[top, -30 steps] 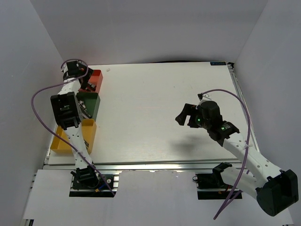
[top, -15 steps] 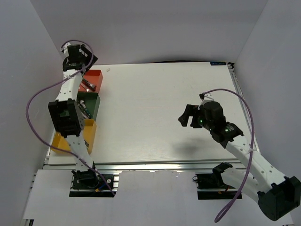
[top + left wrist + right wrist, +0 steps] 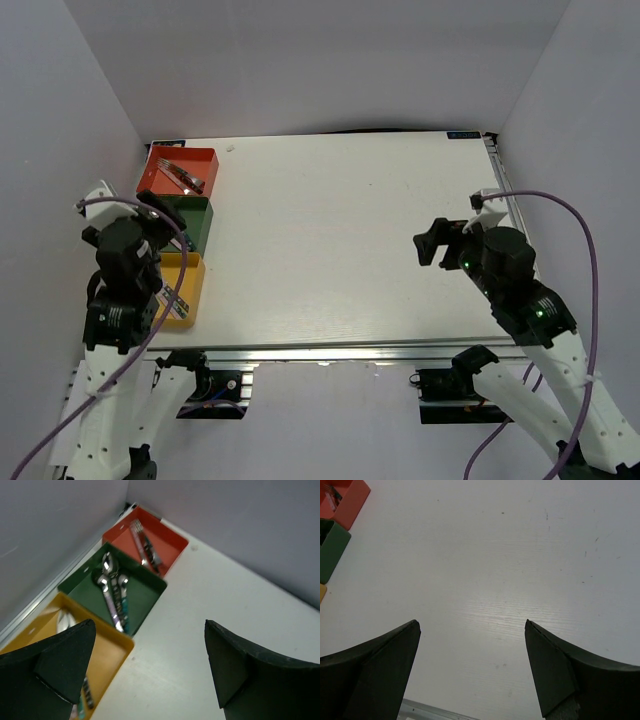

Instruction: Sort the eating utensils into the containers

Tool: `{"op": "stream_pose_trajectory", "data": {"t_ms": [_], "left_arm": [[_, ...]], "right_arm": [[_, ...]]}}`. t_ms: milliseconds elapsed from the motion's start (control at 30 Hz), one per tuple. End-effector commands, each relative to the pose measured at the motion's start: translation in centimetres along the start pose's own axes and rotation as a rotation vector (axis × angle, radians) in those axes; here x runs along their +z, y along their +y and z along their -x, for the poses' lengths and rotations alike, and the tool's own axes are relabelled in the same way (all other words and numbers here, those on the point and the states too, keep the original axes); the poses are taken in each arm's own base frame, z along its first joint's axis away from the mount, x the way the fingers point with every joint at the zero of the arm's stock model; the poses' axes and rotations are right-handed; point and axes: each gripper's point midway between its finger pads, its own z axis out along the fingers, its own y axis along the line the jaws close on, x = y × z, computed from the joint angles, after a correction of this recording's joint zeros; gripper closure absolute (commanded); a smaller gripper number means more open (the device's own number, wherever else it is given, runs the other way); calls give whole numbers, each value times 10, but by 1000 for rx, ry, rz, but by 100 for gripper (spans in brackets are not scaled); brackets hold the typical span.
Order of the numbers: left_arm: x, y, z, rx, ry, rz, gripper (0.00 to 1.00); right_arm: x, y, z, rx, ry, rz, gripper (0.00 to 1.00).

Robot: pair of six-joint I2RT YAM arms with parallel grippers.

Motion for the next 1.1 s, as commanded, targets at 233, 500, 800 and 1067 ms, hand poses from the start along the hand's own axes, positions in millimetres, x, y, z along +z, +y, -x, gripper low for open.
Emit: {"op": "stream_pose_trajectory", "data": {"t_ms": [233,500,800,1067], "left_arm": [[-69,58,-25,130,108,73,2],[-80,59,-2,125,31,52,2],[-138,15,173,3,-261,-70,2],[-190,20,203,-111,-409,-197,2]], "right_arm": [[-55,-16,6,-55,-42,-26,11],[-71,-12,6,-48,-55,10,11],[-133,5,100,-79,-196,53,11],[-199,12,138,-64,-340,121,11]]}}
